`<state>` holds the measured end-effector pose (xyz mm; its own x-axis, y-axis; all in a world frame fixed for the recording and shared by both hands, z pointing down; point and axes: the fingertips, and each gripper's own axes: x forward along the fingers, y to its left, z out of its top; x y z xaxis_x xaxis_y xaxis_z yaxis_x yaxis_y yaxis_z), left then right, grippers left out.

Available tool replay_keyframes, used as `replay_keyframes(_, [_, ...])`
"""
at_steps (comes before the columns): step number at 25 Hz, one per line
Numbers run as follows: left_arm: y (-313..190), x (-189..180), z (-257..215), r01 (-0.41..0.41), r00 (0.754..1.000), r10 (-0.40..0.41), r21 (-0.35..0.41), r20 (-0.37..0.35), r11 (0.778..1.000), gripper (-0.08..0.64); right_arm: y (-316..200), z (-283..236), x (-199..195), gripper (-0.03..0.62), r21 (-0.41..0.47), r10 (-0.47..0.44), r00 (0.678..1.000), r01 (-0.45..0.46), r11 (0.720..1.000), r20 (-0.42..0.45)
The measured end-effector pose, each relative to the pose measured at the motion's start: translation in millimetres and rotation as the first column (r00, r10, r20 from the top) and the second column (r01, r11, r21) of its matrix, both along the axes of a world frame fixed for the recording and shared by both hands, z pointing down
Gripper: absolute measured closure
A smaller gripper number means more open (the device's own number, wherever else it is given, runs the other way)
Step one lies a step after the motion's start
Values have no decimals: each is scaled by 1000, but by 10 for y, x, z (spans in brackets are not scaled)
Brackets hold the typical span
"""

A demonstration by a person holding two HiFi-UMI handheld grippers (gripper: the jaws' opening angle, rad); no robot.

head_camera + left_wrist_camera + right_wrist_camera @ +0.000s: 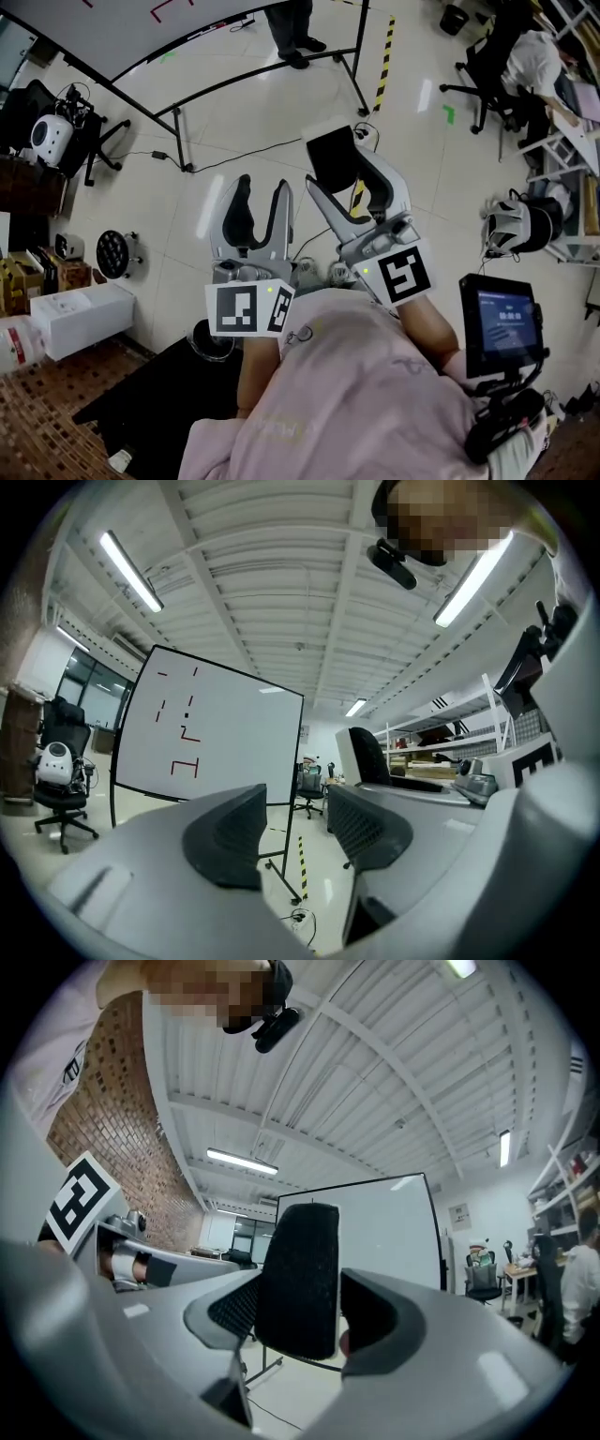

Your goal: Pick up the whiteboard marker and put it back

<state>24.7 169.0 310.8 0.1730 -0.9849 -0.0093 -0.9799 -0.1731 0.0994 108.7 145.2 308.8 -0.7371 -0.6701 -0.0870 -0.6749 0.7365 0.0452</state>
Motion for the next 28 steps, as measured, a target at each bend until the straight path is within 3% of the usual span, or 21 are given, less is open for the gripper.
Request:
replay_keyframes(8, [122,-59,-28,-4,1000,4,-1,15,1000,370,241,-178,-91,330,53,-8,1000,8,999,-8])
replay_keyframes(13, [199,-438,-77,43,996,-42,17,-75,999,370,283,-222,-336,330,64,-16,1000,16,998,0])
replay_keyframes(20, [174,-743,-96,65,997,-64,33,-49,997,368,188,-266,-604,330,90,-24,1000,23,996,19])
replay_keyframes(28, [-520,-1258,112,70,997,-69,5,-36,998,368,-528,-120,-865,330,79,43,999,-42,996,-3])
